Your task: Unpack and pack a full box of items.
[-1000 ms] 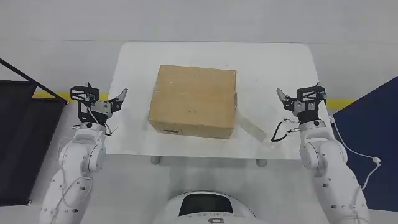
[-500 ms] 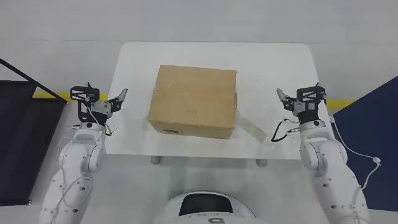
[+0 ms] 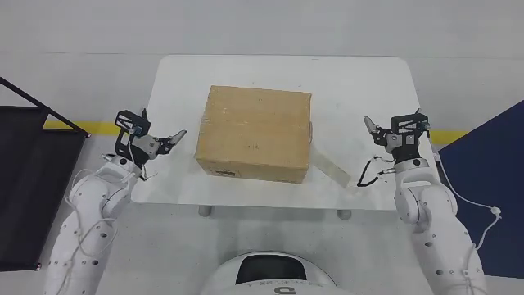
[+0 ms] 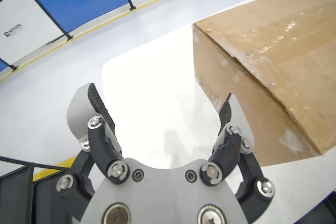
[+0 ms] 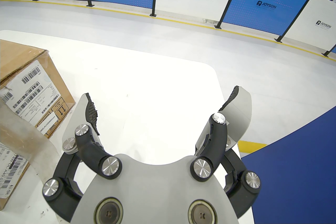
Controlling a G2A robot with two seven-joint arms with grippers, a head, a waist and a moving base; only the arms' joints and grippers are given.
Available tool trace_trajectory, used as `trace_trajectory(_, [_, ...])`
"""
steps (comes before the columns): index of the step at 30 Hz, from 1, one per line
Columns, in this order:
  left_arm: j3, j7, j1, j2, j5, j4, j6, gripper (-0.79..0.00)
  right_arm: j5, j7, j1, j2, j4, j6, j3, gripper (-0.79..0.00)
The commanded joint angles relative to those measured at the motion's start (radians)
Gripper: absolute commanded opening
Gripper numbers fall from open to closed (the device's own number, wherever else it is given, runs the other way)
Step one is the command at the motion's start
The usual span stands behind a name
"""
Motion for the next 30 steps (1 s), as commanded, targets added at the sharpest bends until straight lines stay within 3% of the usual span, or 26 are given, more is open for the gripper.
trace_trajectory(1, [-0.001,0.007,-0.018,0.003,0.008,0.023,-0.031,0.0,0.0,0.0,0.0,0.0,0.0,0.0,0.0,0.0])
trace_trajectory(6, [0.043,0.009,-0.06,-0.001,0.042,0.057,0.01,0.0,0.0,0.0,0.0,0.0,0.0,0.0,0.0,0.0])
trace_trajectory(15, [0.121,-0.01,-0.095,-0.006,0.074,0.055,-0.003,0.0,0.0,0.0,0.0,0.0,0.0,0.0,0.0,0.0])
trace_trajectory(24, [0.036,0.043,-0.057,0.013,-0.032,0.041,-0.197,0.0,0.0,0.0,0.0,0.0,0.0,0.0,0.0,0.0])
trace_trajectory(30, [-0.02,0.096,-0.039,0.031,-0.077,0.045,-0.385,0.0,0.0,0.0,0.0,0.0,0.0,0.0,0.0,0.0])
